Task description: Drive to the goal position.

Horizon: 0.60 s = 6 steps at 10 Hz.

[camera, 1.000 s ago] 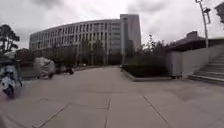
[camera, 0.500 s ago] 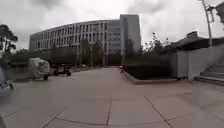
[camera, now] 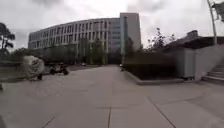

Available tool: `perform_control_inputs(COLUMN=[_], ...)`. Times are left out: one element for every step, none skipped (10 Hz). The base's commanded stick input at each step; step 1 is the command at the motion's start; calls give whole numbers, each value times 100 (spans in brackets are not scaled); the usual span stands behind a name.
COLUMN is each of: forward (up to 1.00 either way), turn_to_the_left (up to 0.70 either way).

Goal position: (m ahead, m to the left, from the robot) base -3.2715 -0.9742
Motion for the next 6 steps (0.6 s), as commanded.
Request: perform_control_inputs(forward=[70, 70, 70, 70, 70, 70], turn_to_the_left=[5, 5, 5, 5, 5, 5])
